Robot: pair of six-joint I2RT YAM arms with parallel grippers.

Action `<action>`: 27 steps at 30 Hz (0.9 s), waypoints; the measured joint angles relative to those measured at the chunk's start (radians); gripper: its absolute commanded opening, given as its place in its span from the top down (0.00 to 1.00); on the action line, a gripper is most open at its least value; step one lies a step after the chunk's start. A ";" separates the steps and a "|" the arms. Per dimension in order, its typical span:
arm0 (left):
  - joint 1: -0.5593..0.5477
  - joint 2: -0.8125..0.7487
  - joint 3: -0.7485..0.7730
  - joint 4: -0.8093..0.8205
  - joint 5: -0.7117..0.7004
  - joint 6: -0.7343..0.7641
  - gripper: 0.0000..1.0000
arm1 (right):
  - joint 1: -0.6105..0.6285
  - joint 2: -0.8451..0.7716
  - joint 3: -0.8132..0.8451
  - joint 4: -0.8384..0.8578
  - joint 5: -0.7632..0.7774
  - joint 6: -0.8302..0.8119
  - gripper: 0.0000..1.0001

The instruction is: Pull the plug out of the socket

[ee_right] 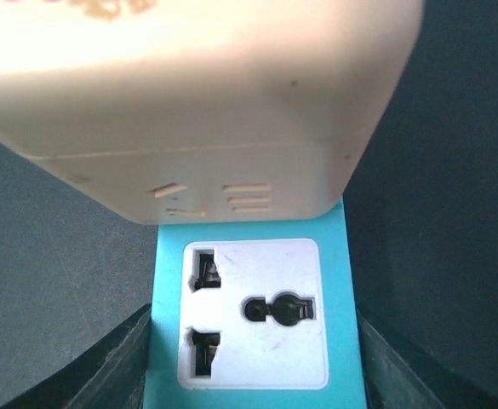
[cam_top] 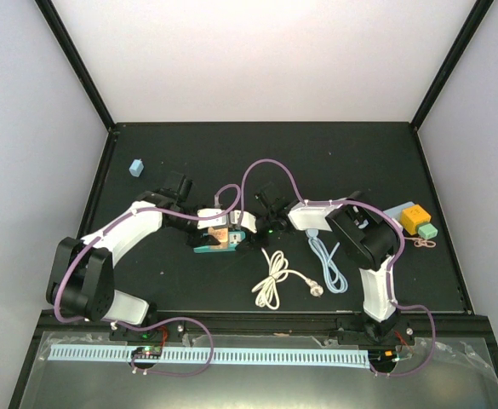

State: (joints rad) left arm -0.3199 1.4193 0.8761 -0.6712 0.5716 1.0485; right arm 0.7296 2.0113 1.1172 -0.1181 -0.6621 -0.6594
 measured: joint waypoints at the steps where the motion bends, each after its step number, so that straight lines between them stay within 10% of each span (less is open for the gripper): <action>1: 0.000 0.000 -0.001 0.002 0.000 0.000 0.78 | 0.000 0.000 0.000 0.000 0.000 0.002 0.33; 6: -0.001 0.002 -0.008 0.019 0.008 0.006 0.79 | 0.000 -0.002 -0.014 0.011 -0.008 0.040 0.18; 27: -0.001 0.009 -0.011 0.031 0.023 0.011 0.79 | 0.021 0.023 -0.002 0.068 -0.031 0.089 0.40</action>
State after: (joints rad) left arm -0.3210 1.4281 0.8654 -0.6403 0.5945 1.0599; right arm 0.7502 2.0338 1.1152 -0.0502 -0.6926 -0.5701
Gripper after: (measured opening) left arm 0.622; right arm 0.652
